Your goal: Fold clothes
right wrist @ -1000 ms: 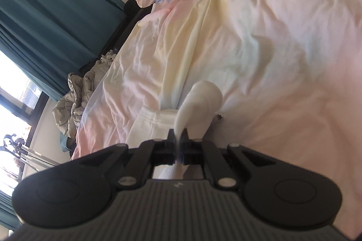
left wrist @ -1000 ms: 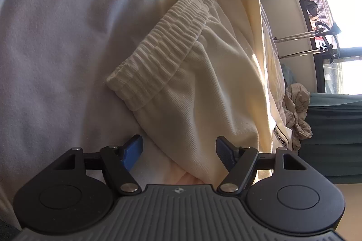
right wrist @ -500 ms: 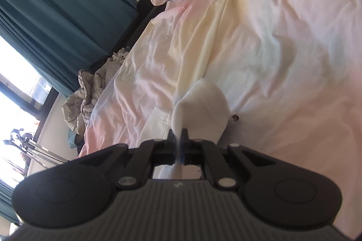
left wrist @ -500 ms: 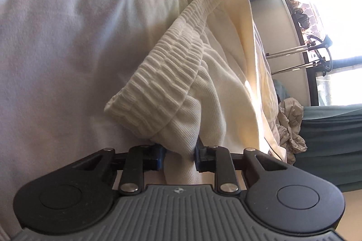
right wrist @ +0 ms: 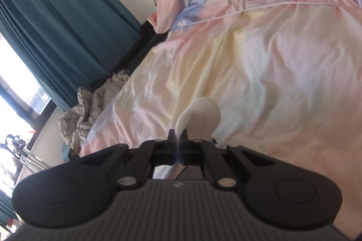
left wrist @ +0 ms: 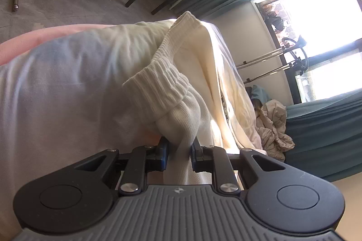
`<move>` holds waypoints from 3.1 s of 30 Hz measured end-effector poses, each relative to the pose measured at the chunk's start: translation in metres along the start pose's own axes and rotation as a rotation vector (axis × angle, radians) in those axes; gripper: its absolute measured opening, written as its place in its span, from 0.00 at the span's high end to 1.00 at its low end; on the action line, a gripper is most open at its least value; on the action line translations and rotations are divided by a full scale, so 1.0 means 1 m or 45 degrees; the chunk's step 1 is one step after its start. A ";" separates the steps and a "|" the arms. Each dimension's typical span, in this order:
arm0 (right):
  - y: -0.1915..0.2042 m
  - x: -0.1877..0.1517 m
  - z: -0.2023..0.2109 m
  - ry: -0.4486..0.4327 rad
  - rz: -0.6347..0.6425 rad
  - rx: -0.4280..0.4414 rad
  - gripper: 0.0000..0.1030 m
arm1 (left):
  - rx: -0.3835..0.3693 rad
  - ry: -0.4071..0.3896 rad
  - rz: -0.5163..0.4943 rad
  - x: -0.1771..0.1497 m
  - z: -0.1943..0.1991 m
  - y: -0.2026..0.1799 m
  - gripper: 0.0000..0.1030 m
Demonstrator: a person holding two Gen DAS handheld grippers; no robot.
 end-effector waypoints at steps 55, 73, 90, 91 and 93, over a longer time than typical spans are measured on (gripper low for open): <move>0.217 -0.189 0.015 0.270 0.850 0.668 0.46 | 0.029 0.181 -1.303 -0.200 -0.187 -0.132 0.20; 0.289 -0.177 -0.047 0.086 0.658 0.596 0.87 | -0.046 0.167 -1.255 -0.197 -0.215 -0.118 0.20; 0.292 -0.119 -0.063 -0.023 0.766 0.483 0.71 | -0.096 0.136 -1.272 -0.201 -0.203 -0.121 0.20; 0.288 -0.117 -0.068 -0.002 0.747 0.476 0.68 | -0.095 0.138 -1.268 -0.201 -0.204 -0.120 0.20; 0.280 -0.105 -0.069 0.035 0.681 0.493 0.58 | -0.101 0.147 -1.251 -0.201 -0.205 -0.119 0.20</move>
Point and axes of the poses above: each gripper's, at about its wrist camera, not at the fingertips, and z roughly against the way its jaws point, y to its left, x to its top, the point moved 3 cm from there along -z, roughly the way its jaws point, and after that the axes turned 15 degrees about -x, right-handed, at the moved point
